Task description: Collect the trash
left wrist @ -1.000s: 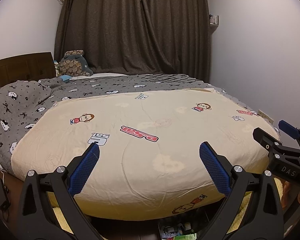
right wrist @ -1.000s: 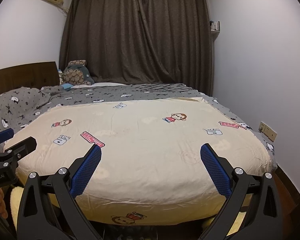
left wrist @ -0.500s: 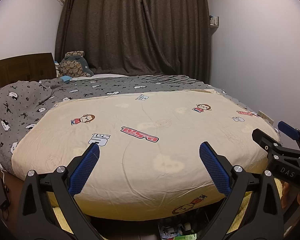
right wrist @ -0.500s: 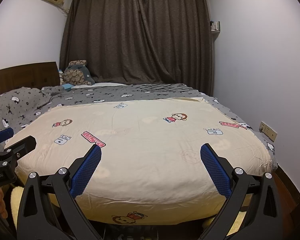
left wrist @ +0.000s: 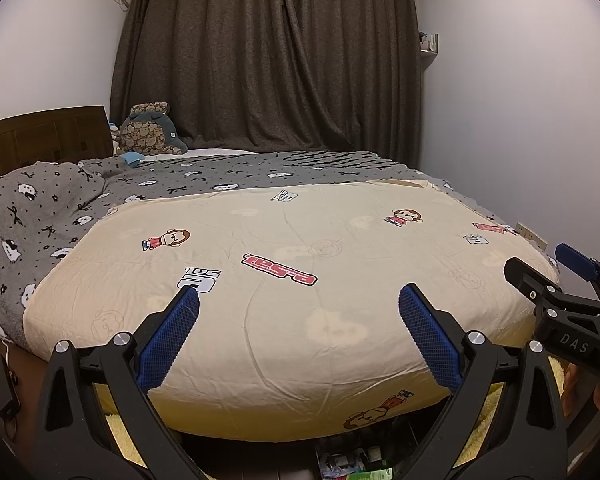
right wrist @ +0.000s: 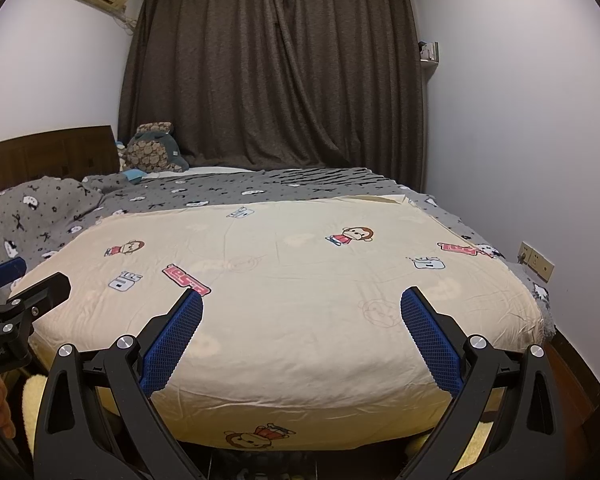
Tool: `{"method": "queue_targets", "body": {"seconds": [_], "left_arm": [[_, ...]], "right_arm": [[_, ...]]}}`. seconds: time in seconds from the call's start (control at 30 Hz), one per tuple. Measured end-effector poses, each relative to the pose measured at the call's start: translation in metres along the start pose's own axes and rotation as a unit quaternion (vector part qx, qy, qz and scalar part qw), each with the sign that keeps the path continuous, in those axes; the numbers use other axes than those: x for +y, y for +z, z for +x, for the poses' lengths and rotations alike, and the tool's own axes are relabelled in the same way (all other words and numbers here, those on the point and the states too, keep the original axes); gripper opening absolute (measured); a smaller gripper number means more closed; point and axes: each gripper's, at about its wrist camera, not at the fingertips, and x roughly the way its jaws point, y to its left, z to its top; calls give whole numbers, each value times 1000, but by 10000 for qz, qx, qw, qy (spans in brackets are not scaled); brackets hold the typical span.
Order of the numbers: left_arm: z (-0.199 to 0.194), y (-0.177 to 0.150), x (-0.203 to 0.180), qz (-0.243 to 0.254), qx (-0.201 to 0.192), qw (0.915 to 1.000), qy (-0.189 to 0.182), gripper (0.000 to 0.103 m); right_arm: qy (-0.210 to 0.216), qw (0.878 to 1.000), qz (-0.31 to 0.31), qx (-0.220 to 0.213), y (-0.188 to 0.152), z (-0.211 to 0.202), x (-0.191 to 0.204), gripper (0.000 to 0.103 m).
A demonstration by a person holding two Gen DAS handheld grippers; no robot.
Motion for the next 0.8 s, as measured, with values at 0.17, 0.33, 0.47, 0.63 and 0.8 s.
{"method": "queue_targets", "body": {"seconds": [0.17,0.33,0.47,0.63,0.8], "left_arm": [[-1,0,-1,-5,-17,10000,6,95],[-1,0,-1,-10,-22,10000,4,95],[-2,0,-1,-7,-23,10000,10,95],[-2,1,-2,-19,-25,10000,21,95],[-2,1,-1,-22,-31,10000,14,95]], "right_arm": [[0,10000,-1,-4,0,0,0,99],[1,10000,-3,-1,0,0,0,100],[-4,10000,-17,8,1,0,0,99],[-11,10000,-8,6,1,0,1,99],[-10,10000,-11,9,1,0,1,99]]}}
